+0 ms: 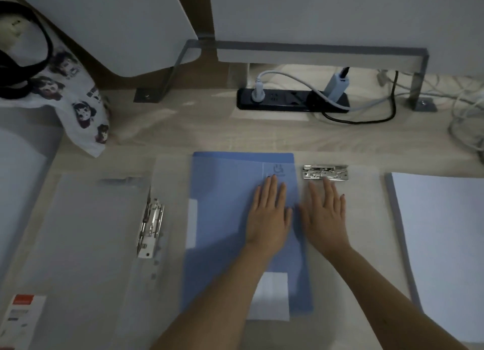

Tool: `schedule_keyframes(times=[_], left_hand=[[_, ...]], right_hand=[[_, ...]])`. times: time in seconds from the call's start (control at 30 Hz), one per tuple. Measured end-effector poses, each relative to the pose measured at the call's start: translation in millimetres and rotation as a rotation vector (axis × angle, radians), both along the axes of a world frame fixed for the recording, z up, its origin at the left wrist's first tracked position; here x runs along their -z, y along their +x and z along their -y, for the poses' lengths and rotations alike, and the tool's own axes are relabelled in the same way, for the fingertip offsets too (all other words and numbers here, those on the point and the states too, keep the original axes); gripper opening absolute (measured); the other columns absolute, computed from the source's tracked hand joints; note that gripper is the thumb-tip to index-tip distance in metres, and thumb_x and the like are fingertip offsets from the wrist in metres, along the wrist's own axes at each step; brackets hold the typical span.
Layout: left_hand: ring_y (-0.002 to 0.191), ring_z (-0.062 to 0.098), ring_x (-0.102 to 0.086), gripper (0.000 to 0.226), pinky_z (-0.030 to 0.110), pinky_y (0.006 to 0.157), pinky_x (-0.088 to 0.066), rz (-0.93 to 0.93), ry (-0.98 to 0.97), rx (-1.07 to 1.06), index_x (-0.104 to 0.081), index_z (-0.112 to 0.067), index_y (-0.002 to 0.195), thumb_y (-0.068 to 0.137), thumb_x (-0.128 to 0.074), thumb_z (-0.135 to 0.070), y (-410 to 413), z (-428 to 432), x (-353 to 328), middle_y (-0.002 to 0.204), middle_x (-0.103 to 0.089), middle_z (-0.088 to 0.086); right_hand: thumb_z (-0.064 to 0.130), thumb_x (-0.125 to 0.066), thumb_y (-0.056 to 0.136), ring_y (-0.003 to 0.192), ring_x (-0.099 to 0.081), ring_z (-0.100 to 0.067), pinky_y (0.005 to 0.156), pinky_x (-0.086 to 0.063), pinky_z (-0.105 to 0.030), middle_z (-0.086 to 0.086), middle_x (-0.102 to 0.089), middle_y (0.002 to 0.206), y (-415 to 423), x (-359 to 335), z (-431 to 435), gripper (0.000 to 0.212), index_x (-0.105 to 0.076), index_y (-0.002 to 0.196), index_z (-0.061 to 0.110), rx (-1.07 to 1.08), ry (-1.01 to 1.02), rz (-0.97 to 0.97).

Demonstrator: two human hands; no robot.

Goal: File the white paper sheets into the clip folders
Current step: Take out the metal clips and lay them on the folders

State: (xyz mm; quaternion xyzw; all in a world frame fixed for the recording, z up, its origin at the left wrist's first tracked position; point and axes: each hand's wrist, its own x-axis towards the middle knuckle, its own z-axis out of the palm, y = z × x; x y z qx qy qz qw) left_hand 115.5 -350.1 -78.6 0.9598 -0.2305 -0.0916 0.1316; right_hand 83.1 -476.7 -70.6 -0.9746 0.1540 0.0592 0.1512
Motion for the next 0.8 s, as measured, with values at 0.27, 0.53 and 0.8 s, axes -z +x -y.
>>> schedule_keyframes(times=[0.27,0.53,0.8], left_hand=[[0.142,0.024,-0.024,0.063,0.038,0.111,-0.017,0.055,0.036,-0.009,-0.027,-0.009,0.144,0.097,-0.012,-0.046,-3,-3,21,0.151,-0.03,0.013],[0.143,0.023,-0.02,0.062,0.039,0.112,-0.015,0.064,0.016,-0.034,-0.025,-0.009,0.145,0.096,-0.021,-0.046,-4,-1,21,0.153,-0.026,0.012],[0.143,0.021,-0.018,0.063,0.036,0.113,-0.014,0.072,0.004,-0.037,-0.023,-0.011,0.146,0.094,-0.028,-0.047,-3,1,20,0.154,-0.025,0.01]], right_hand=[[0.044,-0.008,0.088,0.144,-0.01,-0.032,0.116,-0.004,-0.041,-0.017,-0.019,0.154,38,5,12,0.069,-0.024,0.145,0.01,-0.094,-0.019,0.04],[0.018,-0.033,0.091,0.138,-0.029,-0.036,0.11,-0.031,-0.049,-0.02,-0.039,0.145,38,18,23,0.049,-0.038,0.139,0.007,-0.127,-0.028,0.152],[0.025,-0.034,0.094,0.132,-0.037,-0.034,0.109,-0.032,-0.04,-0.022,-0.047,0.137,38,14,18,0.044,-0.045,0.131,0.003,-0.027,0.059,0.26]])
